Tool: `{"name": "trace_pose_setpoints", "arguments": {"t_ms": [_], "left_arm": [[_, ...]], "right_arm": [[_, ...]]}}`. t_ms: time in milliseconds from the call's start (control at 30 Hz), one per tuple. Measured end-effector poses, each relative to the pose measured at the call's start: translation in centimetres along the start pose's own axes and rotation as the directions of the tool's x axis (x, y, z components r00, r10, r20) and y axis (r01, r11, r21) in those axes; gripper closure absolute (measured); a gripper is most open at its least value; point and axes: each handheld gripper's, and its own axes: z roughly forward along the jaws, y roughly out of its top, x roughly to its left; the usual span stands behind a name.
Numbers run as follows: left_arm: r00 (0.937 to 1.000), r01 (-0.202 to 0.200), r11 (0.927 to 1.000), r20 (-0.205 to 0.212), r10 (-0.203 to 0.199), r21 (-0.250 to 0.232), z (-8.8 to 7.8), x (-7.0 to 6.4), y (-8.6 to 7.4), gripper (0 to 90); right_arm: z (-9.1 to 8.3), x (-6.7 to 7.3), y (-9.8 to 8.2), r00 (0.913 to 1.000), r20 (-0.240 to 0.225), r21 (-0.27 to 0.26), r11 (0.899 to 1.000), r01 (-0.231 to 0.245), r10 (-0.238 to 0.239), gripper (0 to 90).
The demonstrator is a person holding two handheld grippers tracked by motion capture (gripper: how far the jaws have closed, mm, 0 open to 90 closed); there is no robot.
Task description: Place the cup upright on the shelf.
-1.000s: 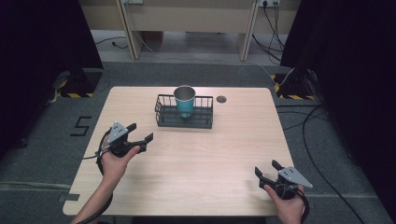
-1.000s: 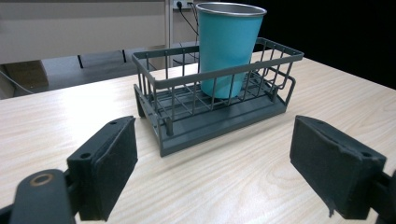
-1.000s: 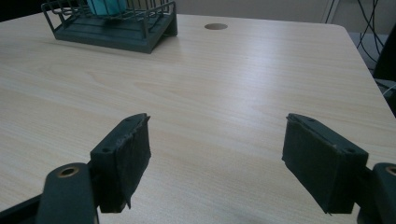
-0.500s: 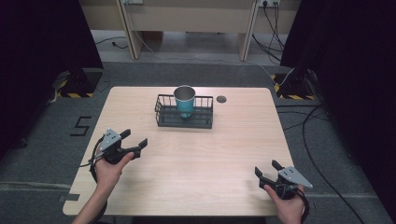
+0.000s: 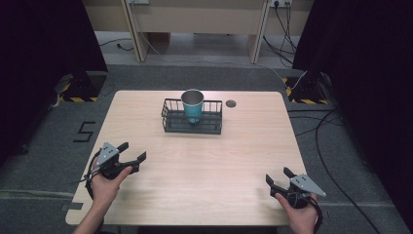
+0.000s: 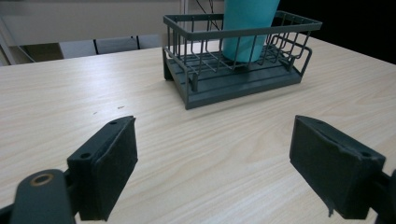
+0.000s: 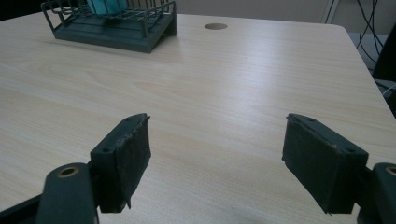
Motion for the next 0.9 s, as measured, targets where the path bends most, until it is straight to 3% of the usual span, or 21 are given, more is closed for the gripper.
{"name": "trace_pose_setpoints", "arguments": {"t_ms": [433,900], "left_arm": [[0.9993,0.013,0.9995,-0.036,-0.012,0.03,-1.4,1.2,-1.9,14.7],[0.9989,0.025,0.9994,-0.04,-0.024,0.026,-1.8,1.0,-3.3,14.8]], "right_arm": [[0.0,0.0,0.0,1.0,0.001,0.003,1.0,0.0,0.0,24.0],[0.0,0.0,0.0,1.0,0.0,0.005,1.0,0.002,-0.002,23.8]]}}
